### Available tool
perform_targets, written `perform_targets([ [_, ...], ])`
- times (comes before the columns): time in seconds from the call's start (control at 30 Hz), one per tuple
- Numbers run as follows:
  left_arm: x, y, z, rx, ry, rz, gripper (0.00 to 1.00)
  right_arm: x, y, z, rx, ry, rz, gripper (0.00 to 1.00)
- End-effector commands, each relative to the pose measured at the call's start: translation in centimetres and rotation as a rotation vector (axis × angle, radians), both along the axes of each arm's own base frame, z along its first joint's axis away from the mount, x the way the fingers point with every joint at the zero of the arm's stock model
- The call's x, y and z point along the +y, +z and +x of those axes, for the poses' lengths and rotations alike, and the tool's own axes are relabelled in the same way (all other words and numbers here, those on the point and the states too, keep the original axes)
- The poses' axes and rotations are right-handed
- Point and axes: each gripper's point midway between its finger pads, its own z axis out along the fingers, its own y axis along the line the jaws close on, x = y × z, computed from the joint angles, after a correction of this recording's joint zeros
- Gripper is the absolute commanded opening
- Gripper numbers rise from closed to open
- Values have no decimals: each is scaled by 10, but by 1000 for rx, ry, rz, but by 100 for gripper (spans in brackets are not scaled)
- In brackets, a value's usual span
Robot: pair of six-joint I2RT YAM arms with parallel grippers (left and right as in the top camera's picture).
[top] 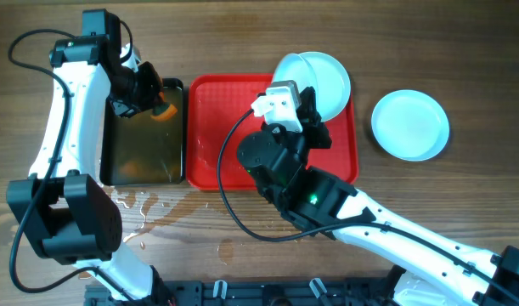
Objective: Clean dirty plates on tray and stack at the side
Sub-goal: 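Carry the plate right and stack it on the first plate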
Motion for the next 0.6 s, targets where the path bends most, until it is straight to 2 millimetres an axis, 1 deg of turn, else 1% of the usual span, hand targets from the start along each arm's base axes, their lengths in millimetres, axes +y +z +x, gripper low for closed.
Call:
perform_targets([
  [0.0,2,0,0,0,8,9,4,-5,12,-3,-26,-24,10,4],
  [0.07,2,0,0,0,8,8,4,-1,10,-2,-25,-2,49,4],
  [0.1,2,0,0,0,8,9,4,5,5,0,-11,34,79,4],
  [0.13,2,0,0,0,8,8,4,12,-2,1,10,74,120,4],
  [0.2,2,0,0,1,8,9,4,20,-16,0,48,113,207,4],
  [0.3,2,0,0,1,8,8,4,21,-42,0,130,121,371,4],
  [0.33,2,0,0,1,8,9,4,19,-52,1,172,117,425,4],
  [0.37,2,0,0,1,8,9,4,15,-68,3,244,110,496,4],
  [0.4,2,0,0,1,8,9,4,12,-77,3,297,107,541,4],
  [0.43,2,0,0,1,8,9,4,8,-91,4,381,105,609,5],
  [0.47,2,0,0,1,8,9,4,3,-113,2,542,123,709,17],
  [0.5,2,0,0,0,8,9,4,-4,-123,2,627,122,770,23],
  [0.53,2,0,0,0,8,9,4,-14,-132,0,713,111,842,27],
  [0.57,2,0,0,1,8,9,4,-29,-141,-3,786,78,910,31],
])
